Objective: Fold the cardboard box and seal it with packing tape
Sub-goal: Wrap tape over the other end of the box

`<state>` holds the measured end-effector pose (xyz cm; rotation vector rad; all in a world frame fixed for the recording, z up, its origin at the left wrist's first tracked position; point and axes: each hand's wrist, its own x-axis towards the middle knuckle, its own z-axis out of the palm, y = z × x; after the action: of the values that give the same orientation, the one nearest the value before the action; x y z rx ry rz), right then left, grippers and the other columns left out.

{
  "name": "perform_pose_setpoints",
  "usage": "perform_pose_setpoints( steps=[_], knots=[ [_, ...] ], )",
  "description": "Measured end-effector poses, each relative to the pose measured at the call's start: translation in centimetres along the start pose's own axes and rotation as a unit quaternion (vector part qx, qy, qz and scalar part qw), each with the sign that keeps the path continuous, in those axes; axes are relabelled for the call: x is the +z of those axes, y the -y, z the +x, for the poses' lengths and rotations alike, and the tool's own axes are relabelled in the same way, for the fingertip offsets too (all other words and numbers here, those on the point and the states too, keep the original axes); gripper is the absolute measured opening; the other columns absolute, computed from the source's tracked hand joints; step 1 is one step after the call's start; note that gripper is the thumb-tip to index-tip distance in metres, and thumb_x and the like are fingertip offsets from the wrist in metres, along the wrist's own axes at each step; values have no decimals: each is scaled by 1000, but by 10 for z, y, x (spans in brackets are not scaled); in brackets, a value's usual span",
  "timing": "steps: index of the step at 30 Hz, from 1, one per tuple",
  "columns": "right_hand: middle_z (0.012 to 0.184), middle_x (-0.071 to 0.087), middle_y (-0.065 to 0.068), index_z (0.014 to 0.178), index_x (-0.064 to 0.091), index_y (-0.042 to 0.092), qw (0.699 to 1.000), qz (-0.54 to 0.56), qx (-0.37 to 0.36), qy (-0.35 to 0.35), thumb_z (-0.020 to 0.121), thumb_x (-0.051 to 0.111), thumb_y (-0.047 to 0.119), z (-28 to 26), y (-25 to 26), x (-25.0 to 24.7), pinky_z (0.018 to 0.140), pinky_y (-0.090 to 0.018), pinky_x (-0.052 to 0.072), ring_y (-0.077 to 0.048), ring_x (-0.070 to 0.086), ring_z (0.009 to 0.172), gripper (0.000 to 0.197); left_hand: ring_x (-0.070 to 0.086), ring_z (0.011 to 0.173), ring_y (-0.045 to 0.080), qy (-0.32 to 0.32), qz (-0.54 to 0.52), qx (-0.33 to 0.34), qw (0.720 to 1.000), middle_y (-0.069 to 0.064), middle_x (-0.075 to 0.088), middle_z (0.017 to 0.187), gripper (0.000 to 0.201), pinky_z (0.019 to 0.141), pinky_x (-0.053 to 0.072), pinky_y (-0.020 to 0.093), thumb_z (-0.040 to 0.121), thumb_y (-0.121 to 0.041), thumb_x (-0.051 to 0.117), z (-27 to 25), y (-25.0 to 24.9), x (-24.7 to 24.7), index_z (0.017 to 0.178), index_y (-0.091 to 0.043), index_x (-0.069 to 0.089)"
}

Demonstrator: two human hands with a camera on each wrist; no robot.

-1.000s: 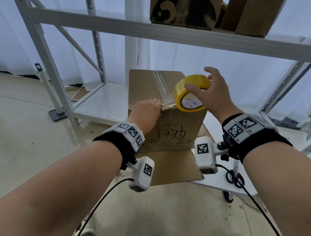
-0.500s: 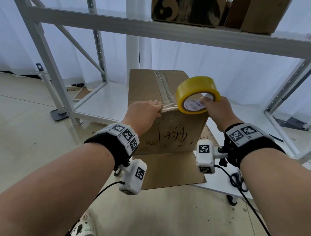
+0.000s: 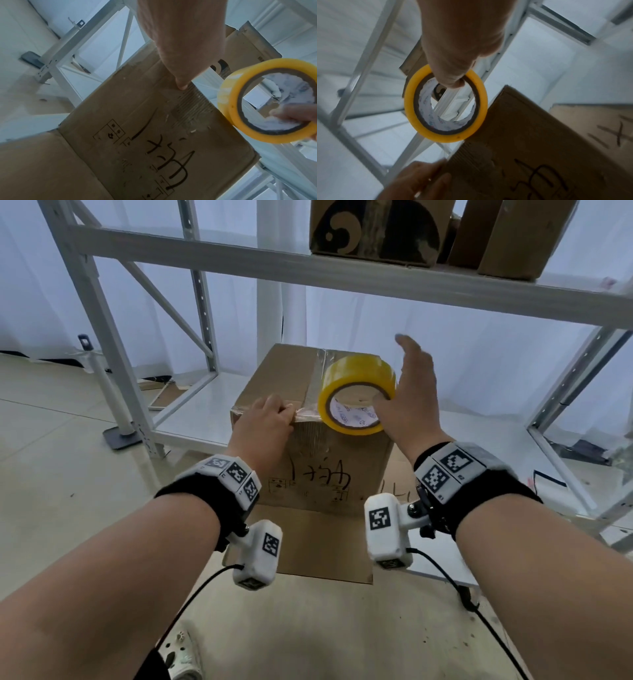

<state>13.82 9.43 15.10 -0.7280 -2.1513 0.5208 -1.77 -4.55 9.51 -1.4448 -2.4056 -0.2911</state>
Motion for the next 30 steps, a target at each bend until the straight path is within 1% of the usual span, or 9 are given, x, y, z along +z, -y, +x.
perform_pose_setpoints(
  steps=[3, 5, 8, 10, 12, 14, 17, 26, 30],
  knots=[
    [132, 40, -11, 146, 30, 23, 989, -52, -109, 80, 79, 49, -9, 3, 8, -1, 92, -34, 39, -25, 42, 118, 77, 48, 117, 24, -22, -27, -19, 999, 5, 54, 125, 37, 90, 44, 34, 97, -30, 47, -2, 1, -2, 132, -18, 51],
    [125, 44, -12, 141, 38, 23, 987, -40, -88, 126, 82, 47, -1, 8, 8, -3, 92, -34, 36, -28, 43, 117, 64, 50, 117, 23, -23, -33, -16, 999, 2, 56, 129, 37, 91, 44, 34, 97, -32, 48, -3, 3, -4, 132, -22, 53],
    [122, 44, -7, 133, 42, 20, 986, 31, -30, 159, 82, 59, 28, 11, 12, -8, 90, -35, 40, -24, 44, 110, 54, 48, 127, 20, -12, -27, -11, 1000, -3, 49, 142, 44, 100, 41, 35, 95, -36, 49, -6, 2, -4, 138, -25, 46],
    [111, 47, -2, 122, 47, 16, 986, 54, -3, 155, 86, 61, 46, 12, 19, -8, 81, -30, 41, -20, 46, 99, 49, 47, 128, 18, -9, -22, -11, 1000, -4, 46, 144, 46, 103, 38, 35, 95, -39, 48, -5, 3, -5, 139, -25, 45],
    [88, 49, 0, 100, 51, 13, 991, 28, 18, 126, 88, 54, 56, 14, 25, -4, 67, -26, 38, -16, 47, 81, 45, 46, 129, 16, -2, -10, -2, 1000, -3, 47, 144, 47, 110, 28, 35, 95, -41, 47, -3, 4, -7, 139, -25, 45],
    [72, 43, 3, 80, 49, 15, 994, 0, 37, 101, 87, 55, 55, 18, 29, 0, 58, -26, 34, -14, 43, 68, 41, 44, 130, 18, 10, -3, 6, 1000, 1, 48, 142, 49, 113, 22, 36, 94, -43, 46, -2, 6, -7, 140, -25, 44],
    [64, 38, 3, 64, 39, 19, 993, -9, 61, 97, 84, 59, 47, 23, 35, 3, 55, -27, 31, -12, 39, 61, 40, 40, 131, 24, 28, -9, -11, 999, 8, 47, 140, 53, 109, 28, 38, 94, -46, 46, -7, 6, -5, 143, -27, 38],
    [62, 43, 0, 62, 42, 15, 989, -122, 17, 85, 81, 60, 52, 34, 43, -20, 53, -30, 30, -13, 40, 59, 45, 32, 139, 26, 49, -24, -28, 998, 11, 38, 148, 55, 111, 27, 38, 94, -46, 46, -6, 10, -4, 145, -31, 33],
    [62, 42, 0, 63, 42, 15, 974, -196, 34, 105, 79, 61, 50, 30, 28, -27, 49, -28, 26, -18, 43, 61, 43, 32, 138, 26, 51, -36, -35, 997, 11, 39, 147, 55, 111, 27, 39, 93, -47, 47, -4, 9, -6, 145, -30, 34]
  ],
)
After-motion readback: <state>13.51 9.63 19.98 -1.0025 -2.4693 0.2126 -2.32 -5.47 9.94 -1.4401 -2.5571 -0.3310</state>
